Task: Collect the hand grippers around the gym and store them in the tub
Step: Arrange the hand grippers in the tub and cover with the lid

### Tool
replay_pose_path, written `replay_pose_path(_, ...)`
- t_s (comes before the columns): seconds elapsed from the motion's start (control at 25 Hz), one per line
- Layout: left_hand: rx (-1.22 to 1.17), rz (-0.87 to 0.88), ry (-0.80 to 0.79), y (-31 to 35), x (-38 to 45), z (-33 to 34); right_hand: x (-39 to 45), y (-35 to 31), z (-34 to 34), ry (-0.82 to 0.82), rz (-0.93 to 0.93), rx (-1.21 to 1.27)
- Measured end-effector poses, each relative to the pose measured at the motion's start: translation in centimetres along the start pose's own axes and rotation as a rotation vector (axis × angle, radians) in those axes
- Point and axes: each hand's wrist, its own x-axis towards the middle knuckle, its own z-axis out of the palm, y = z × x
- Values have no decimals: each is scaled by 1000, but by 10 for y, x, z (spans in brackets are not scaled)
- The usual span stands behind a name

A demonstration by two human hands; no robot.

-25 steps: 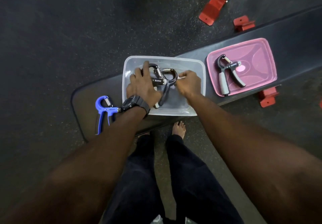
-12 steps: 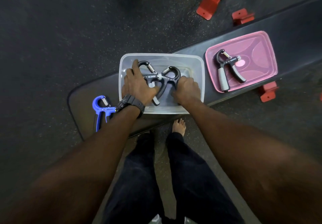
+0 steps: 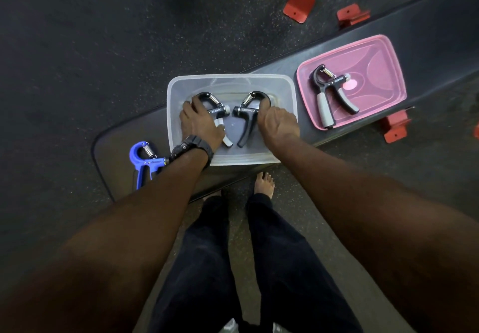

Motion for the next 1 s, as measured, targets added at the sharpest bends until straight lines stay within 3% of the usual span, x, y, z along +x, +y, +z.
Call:
replay_pose_path(0.12, 35, 77, -70, 0, 1, 7, -2, -1, 4, 35, -50, -52)
replay_pose_path(0.32, 58, 54, -175, 0, 1, 7, -3, -8, 20, 33, -127, -1)
replay_pose_path(0.48, -148, 74, -53, 15, 6, -5, -6, -8, 14, 42, -59, 193)
replay_pose_path(0.56, -256, 109, 34, 31, 2, -15, -8, -7, 4, 88, -47, 407)
replay_pose_path(0.72, -600, 138, 206, 103, -18, -37, -17, 24, -38, 375, -16, 831)
replay_pose_path(0.84, -772, 207, 105, 179, -36, -34, -30, 86, -57, 515, 152, 979)
replay_pose_path(1.0, -851, 87, -151, 252, -44, 7, -31, 176, -30, 492, 479, 1060)
